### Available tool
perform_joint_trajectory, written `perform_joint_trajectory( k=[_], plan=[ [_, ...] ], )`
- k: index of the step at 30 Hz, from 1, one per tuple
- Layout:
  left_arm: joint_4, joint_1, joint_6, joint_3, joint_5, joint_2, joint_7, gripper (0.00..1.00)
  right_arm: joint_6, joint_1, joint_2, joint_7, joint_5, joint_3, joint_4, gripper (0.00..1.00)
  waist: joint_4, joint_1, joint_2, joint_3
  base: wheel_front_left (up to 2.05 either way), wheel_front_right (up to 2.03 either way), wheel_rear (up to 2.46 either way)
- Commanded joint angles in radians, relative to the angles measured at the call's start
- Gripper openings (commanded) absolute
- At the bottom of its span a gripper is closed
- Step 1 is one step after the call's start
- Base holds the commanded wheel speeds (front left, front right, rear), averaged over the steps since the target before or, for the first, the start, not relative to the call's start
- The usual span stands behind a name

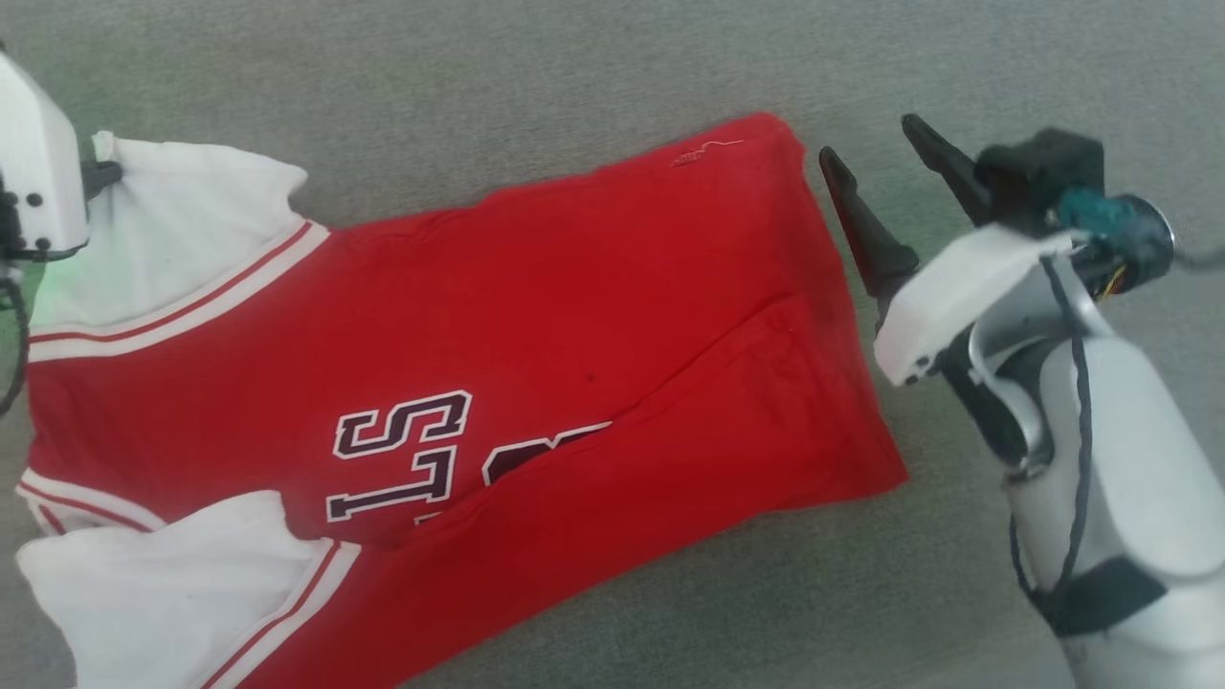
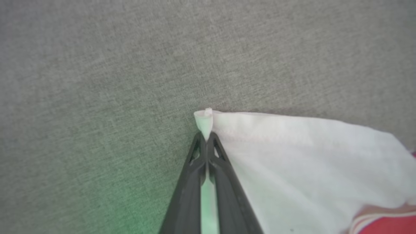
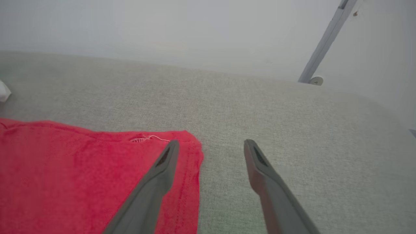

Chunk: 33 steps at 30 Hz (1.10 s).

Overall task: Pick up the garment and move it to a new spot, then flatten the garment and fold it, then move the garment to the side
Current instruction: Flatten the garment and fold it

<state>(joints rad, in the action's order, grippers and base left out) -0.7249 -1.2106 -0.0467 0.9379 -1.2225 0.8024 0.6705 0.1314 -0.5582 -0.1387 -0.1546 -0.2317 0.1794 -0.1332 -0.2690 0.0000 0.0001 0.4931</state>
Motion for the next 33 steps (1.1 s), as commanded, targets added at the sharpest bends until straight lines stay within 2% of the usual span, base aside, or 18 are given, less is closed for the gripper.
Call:
perform_joint_trajectory(
  k=[1,6,7,15,16,17,18,25,33],
  plan=[
    [-0.020,0.015,-0.014,0.023,0.017,-0.038,-0.005,0.00,-0.002,-0.046,-0.009,-0.054,-0.030,0.009,-0.043,1.00,0.014,0.0000,-0.0001,0.004,0.00,0.00,0.00],
    [-0.041,-0.013,-0.031,0.027,0.026,-0.070,-0.015,0.00,-0.001,-0.126,-0.039,-0.165,-0.068,0.044,-0.143,1.00,0.041,0.0000,-0.0001,0.006,0.00,0.00,0.00],
    [-0.050,-0.024,-0.039,0.028,0.024,-0.087,-0.025,0.00,-0.002,-0.170,-0.047,-0.223,-0.103,0.062,-0.203,1.00,0.055,0.0000,-0.0001,0.008,0.00,0.00,0.00],
    [-0.088,-0.058,-0.062,0.035,0.035,-0.139,-0.060,0.00,-0.001,-0.287,-0.076,-0.491,-0.246,0.199,-0.430,1.00,0.100,0.0000,-0.0001,0.015,0.00,0.00,0.00],
    [-0.092,-0.062,-0.064,0.035,0.036,-0.145,-0.067,0.00,-0.001,-0.298,-0.079,-0.517,-0.259,0.213,-0.446,0.69,0.104,0.0000,-0.0001,0.015,0.00,0.00,0.00],
    [-0.097,-0.063,-0.067,0.035,0.037,-0.150,-0.072,0.00,-0.001,-0.309,-0.083,-0.544,-0.265,0.225,-0.464,0.25,0.107,0.0000,-0.0001,0.013,0.00,0.00,0.00],
    [-0.102,-0.063,-0.068,0.036,0.036,-0.154,-0.078,0.00,-0.001,-0.317,-0.089,-0.570,-0.271,0.242,-0.478,0.00,0.112,0.0000,-0.0001,0.011,0.00,0.00,0.00],
    [-0.135,-0.078,-0.075,0.028,0.027,-0.174,-0.110,0.00,-0.002,-0.371,-0.130,-0.546,-0.277,0.253,-0.495,0.00,0.144,0.0000,-0.0001,-0.022,0.00,0.00,0.00],
    [-0.106,-0.068,-0.070,0.029,0.008,-0.161,-0.072,0.00,-0.002,-0.336,-0.189,-0.487,-0.295,0.261,-0.425,0.00,0.187,0.0000,-0.0001,-0.091,0.00,0.00,0.00]
  ],
)
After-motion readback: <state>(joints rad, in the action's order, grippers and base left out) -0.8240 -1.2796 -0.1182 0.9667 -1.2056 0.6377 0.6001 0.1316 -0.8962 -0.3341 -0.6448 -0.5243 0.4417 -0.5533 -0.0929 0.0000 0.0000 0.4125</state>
